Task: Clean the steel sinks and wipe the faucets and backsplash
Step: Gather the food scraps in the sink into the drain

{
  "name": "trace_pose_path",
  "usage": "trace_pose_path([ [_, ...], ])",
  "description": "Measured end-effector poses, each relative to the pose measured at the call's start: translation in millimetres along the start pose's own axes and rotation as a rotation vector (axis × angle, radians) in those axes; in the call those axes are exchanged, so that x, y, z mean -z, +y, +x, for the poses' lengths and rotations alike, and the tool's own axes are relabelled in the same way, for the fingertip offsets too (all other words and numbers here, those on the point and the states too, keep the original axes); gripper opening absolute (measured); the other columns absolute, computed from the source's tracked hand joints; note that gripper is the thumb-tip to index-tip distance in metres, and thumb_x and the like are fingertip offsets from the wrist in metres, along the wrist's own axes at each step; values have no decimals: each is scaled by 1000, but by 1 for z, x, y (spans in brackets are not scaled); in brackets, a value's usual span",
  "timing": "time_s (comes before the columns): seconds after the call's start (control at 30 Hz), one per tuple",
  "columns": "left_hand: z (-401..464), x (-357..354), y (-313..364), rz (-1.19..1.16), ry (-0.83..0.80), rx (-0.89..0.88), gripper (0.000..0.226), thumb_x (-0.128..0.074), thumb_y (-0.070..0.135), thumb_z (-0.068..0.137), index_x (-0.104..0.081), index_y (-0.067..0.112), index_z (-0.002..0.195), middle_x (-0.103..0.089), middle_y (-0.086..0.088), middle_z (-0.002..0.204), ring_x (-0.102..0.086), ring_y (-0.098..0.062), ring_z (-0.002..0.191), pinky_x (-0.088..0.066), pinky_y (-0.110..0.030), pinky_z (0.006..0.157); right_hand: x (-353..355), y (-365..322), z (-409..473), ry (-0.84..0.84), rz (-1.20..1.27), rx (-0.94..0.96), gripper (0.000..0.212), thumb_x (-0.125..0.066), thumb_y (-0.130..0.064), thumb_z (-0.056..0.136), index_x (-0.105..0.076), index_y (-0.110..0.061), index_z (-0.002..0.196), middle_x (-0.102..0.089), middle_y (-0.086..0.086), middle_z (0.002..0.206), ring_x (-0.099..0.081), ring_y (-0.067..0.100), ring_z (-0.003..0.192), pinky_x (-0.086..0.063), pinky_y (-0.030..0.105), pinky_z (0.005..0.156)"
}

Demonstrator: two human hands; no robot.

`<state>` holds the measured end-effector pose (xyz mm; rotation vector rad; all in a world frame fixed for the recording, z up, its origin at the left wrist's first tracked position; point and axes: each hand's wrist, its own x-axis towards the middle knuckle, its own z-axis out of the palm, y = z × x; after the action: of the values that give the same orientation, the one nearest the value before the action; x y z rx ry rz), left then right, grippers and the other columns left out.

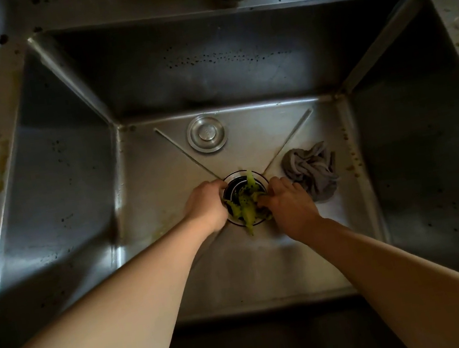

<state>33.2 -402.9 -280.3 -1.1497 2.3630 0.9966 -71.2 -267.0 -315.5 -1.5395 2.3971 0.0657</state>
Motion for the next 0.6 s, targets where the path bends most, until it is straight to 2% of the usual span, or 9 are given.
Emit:
trace_pose_path([
  [0.1, 5, -7, 2, 28, -32, 31, 46, -50, -2, 85, -61, 23, 122, -59, -7, 122, -56, -28, 112, -45, -28, 83, -3, 1, -2, 30, 17, 12, 31, -94, -18, 47, -76, -23, 72, -57, 10, 72, -60, 31, 62, -49, 32, 53],
  [0.2, 9, -14, -3, 75, -9, 40, 34, -53, 3, 87, -62, 17, 117, -54, -11, 118, -54, -30, 107, -39, -24, 76, -7, 3, -3, 38, 30, 32, 33, -94, -19, 46, -76, -24, 73, -58, 9, 73, -60, 31, 64, -49, 32, 54],
  [0.3, 11, -14, -5, 79, 14, 29, 23, -54, 4, 86, -66, 12, 104, -61, -12, 109, -58, -28, 99, -41, -24, 73, -9, 4, -3, 70, 40, 30, 32, -95, -23, 44, -75, -25, 70, -57, 7, 71, -60, 28, 63, -49, 30, 53],
  [0.4, 12, -13, -6, -11, 60, 90, 19, -54, 2, 85, -68, 15, 87, -64, -8, 100, -58, -24, 87, -39, -23, 66, -10, 7, -3, 91, 58, 40, 32, -95, -22, 45, -75, -24, 70, -57, 8, 71, -60, 29, 63, -49, 31, 52],
  [0.47, 15, -13, -5, -99, 86, 114, 16, -60, 8, 85, -65, 21, 77, -65, -2, 92, -58, -20, 85, -43, -24, 70, -12, 8, -3, 83, 48, 51, 31, -94, -21, 46, -76, -25, 71, -58, 9, 73, -60, 30, 65, -49, 31, 54],
  [0.6, 21, -11, 2, -207, 52, 108, 8, -69, 19, 84, -64, 21, 78, -63, 1, 84, -59, -18, 86, -46, -25, 76, -12, 7, -3, 113, 58, 48, 29, -93, -22, 46, -75, -25, 70, -58, 9, 72, -60, 30, 65, -49, 30, 54],
])
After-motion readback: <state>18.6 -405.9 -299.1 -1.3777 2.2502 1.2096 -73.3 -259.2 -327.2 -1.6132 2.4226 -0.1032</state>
